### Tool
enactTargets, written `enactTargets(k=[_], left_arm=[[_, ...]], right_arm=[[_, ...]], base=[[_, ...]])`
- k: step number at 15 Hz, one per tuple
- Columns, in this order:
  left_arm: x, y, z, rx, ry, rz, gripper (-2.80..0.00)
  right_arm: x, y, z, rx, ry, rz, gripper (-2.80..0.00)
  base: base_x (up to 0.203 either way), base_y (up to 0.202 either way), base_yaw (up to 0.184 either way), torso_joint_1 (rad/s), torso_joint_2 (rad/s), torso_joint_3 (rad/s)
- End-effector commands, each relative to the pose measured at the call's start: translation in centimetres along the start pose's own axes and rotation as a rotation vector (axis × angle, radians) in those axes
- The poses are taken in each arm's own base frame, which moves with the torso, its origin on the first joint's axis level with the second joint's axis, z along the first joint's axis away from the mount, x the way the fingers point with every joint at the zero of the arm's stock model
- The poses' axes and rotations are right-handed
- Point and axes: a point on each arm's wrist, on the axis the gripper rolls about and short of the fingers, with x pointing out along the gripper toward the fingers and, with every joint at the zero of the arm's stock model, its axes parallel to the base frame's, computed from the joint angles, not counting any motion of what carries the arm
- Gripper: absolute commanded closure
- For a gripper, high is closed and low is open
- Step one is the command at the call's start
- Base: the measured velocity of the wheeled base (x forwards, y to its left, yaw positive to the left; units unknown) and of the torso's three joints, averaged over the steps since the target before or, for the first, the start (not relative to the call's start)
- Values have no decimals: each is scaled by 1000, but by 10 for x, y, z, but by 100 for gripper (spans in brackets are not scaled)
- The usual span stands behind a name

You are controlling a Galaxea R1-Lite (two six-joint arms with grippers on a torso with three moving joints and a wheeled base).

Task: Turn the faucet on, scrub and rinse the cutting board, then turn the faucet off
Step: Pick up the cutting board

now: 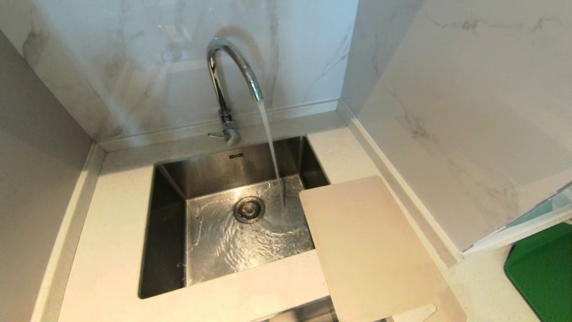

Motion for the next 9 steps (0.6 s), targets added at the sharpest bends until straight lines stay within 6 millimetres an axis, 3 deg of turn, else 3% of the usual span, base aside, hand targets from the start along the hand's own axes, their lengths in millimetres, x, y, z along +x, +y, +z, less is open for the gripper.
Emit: enactTargets(k=[1, 9], left_arm=[[-1, -3, -7, 0, -38, -80, 0], [-1, -5, -16, -105, 44, -134, 0]], right_arm=[[0, 0, 0, 0, -1, 0, 0], [0, 0, 0, 0, -1, 0, 0]], base=[[0, 0, 0, 0, 0, 0], [0, 0, 0, 0, 0, 0]])
